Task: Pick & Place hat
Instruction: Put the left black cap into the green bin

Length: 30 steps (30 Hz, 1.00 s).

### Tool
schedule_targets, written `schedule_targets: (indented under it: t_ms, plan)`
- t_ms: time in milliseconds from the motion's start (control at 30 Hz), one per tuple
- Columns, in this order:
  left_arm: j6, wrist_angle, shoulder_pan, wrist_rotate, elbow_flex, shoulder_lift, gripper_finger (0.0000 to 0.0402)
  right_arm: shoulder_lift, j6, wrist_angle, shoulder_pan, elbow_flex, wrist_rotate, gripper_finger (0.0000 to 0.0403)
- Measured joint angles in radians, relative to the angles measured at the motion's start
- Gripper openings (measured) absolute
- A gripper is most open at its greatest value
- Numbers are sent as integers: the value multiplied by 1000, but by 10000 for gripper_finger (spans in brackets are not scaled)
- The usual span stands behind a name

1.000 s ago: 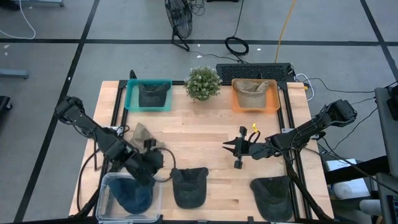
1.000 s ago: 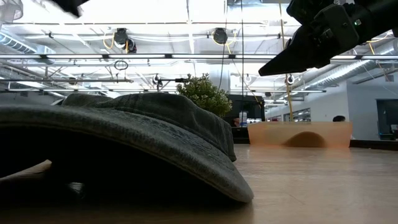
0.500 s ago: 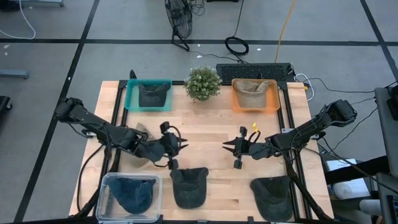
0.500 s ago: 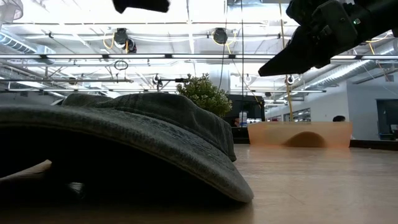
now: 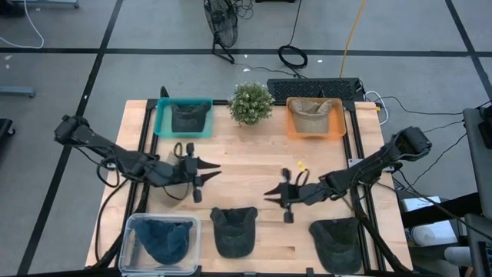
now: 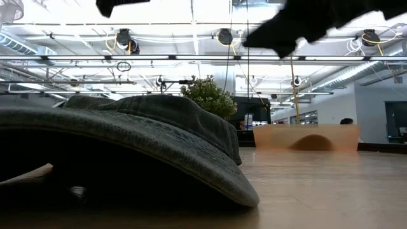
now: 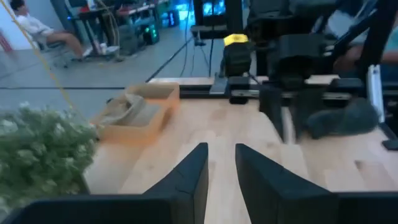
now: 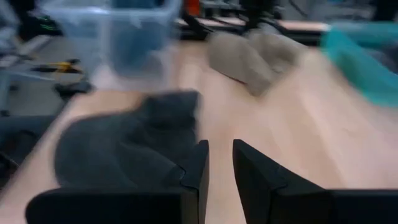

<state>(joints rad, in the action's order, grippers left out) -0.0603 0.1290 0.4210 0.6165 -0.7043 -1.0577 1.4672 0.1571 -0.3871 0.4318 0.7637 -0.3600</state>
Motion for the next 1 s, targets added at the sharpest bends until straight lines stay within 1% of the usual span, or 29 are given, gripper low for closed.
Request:
schedule_targets:
  t_ms: [133,233,333,433,567,767,900,1000]
  plan:
    - [-5,257,-40,-164,154,44,92,81,-31,68,-4,117,74,60]
    - [-28,423,-57,-265,219,53,92,128,-57,163,-11,210,81,60]
    - [-32,457,-61,-283,241,56,92,178,-67,234,-15,285,114,63]
    - [-28,464,-59,-290,241,58,92,240,-60,227,-20,346,180,74]
    - [-29,486,-58,-302,241,58,93,319,-38,231,-14,393,238,97]
    - [-5,521,-58,-301,241,58,93,388,-38,235,19,434,233,120]
    - [17,519,-63,-271,240,66,93,411,-13,228,37,453,230,119]
    - [34,509,-65,-255,240,66,93,432,2,151,46,458,229,115]
